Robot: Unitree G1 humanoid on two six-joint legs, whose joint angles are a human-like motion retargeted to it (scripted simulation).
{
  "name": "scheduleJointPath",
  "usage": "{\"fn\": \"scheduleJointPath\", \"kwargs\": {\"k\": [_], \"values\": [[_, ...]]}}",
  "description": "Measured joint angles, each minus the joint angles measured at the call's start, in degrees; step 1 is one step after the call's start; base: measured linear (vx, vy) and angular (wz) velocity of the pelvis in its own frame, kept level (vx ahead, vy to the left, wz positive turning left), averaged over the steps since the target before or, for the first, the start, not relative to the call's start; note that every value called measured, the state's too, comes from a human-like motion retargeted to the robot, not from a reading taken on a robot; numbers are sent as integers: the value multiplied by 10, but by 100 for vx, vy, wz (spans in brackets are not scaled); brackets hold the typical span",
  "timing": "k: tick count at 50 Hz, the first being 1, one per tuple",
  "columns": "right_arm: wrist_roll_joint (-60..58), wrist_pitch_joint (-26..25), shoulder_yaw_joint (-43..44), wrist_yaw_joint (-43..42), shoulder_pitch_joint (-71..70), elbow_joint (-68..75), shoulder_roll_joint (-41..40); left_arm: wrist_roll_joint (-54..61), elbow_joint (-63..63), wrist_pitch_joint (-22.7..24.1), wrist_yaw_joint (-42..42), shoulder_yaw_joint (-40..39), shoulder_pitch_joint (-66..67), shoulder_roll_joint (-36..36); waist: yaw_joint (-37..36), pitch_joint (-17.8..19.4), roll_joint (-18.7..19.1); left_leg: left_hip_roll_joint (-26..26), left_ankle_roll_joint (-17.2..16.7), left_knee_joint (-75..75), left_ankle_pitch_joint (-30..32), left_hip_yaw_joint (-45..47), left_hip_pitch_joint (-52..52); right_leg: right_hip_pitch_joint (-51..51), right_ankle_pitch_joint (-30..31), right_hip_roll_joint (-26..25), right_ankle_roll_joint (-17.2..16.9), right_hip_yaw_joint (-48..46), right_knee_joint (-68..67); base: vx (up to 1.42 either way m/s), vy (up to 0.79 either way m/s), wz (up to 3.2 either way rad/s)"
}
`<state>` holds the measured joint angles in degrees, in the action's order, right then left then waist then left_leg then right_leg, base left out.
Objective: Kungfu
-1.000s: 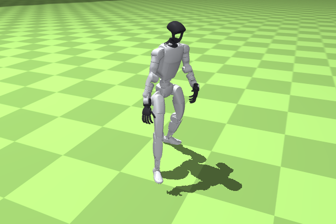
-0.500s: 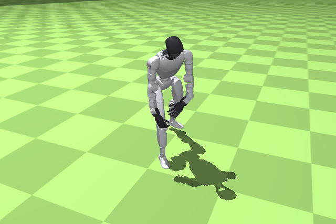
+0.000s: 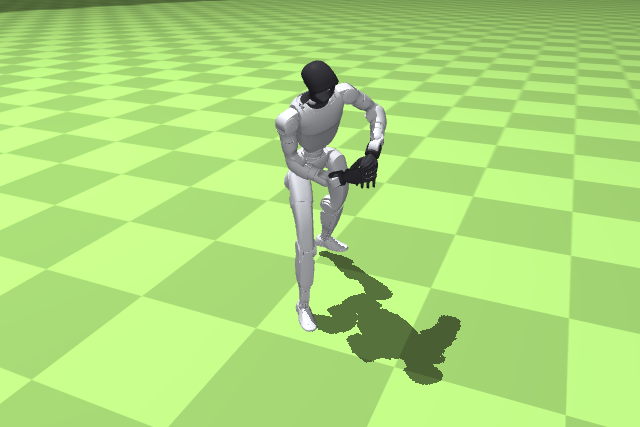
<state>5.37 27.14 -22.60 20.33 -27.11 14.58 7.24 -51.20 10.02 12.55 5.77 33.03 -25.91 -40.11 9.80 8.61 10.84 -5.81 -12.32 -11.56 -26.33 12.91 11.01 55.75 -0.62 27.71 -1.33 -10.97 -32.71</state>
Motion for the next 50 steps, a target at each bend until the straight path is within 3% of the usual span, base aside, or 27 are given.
{"fn": "scheduleJointPath", "kwargs": {"k": [4, 11, 15, 18, 20, 22, 25, 27, 30, 32, 37, 40, 42, 50], "values": [[48, 1, -2, 21, 3, 34, -3, -14, -35, 5, 24, -14, 22, 30, -2, -8, 2, 1, 4, -2, 0, 1, -9, -14, 9, 20, 8, -40, -10, 16, 7, -1], [82, -16, 32, 81, -3, 88, 2, 2, -115, 76, 58, -52, 29, 111, 21, -32, 20, -26, -6, 9, 29, 35, -28, -20, 0, 62, 58, -184, -64, 6, -7, -20], [121, -27, 68, 72, -2, 116, -9, -4, -156, 125, 89, -72, 15, 164, 25, -54, 16, -22, -13, 28, 85, 59, -63, -9, -59, 44, 77, -169, -102, 4, -26, -45], [173, -46, 94, 66, 4, 128, -18, 12, -173, 134, 108, -81, 15, 198, 35, -68, 16, -28, -2, 34, 169, 61, -87, -16, -100, 15, 84, -154, -112, -1, -44, -50], [208, -59, 111, 69, 11, 131, -24, 44, -185, 137, 125, -76, 12, 221, 44, -79, 3, -24, 17, 29, 241, 59, -100, -23, -125, -19, 74, -115, -106, 0, -48, -56], [246, -68, 133, 67, 20, 129, -25, 99, -191, 142, 150, -70, 0, 237, 49, -84, -16, -21, 60, 2, 310, 45, -103, -41, -139, -45, 71, -86, -92, -3, -49, -68], [310, -69, 162, 48, 28, 116, -15, 211, -193, 139, 192, -66, -27, 256, 55, -92, -66, -16, 176, -86, 405, 66, -94, -85, -149, -70, 72, -45, -56, 6, -47, -116], [342, -65, 181, 28, 36, 100, -1, 299, -188, 140, 219, -77, -44, 266, 37, -95, -93, 23, 185, -155, 426, -15, -65, -119, -148, -112, 75, -8, -26, 20, -39, -220], [369, -64, 211, -7, 48, 60, 19, 422, -182, 144, 226, -112, -68, 284, 11, -99, -124, 101, 152, -263, 341, -99, -10, -174, -140, -161, 80, 32, 19, 26, -30, -239], [389, -56, 230, -23, 54, 24, 25, 486, -184, 151, 194, -140, -81, 297, 10, -104, -136, 124, 125, -301, 285, -115, 20, -212, -136, -186, 82, 52, 46, 31, -25, -206], [425, -27, 258, -82, 63, -74, 32, 655, -204, 194, 52, -193, -113, 313, 21, -112, -146, 69, 141, -352, 146, -52, 96, -319, -119, -257, 90, 101, 122, 36, -21, -206], [431, 1, 264, -115, 61, -121, 45, 765, -219, 198, 3, -210, -126, 328, 16, -121, -152, 47, 124, -328, 119, -49, 134, -376, -110, -296, 95, 141, 155, 42, -21, -253], [430, 16, 268, -132, 61, -153, 57, 853, -223, 171, 16, -218, -133, 336, 2, -126, -153, 32, 104, -290, 119, -61, 153, -408, -104, -322, 98, 172, 169, 45, -22, -283], [399, 80, 283, -184, 78, -269, 77, 1087, -219, 62, 172, -230, -113, 383, -19, -123, -147, -51, 40, -55, 130, -143, 175, -515, -104, -390, 95, 317, 176, 43, -15, -262]]}}
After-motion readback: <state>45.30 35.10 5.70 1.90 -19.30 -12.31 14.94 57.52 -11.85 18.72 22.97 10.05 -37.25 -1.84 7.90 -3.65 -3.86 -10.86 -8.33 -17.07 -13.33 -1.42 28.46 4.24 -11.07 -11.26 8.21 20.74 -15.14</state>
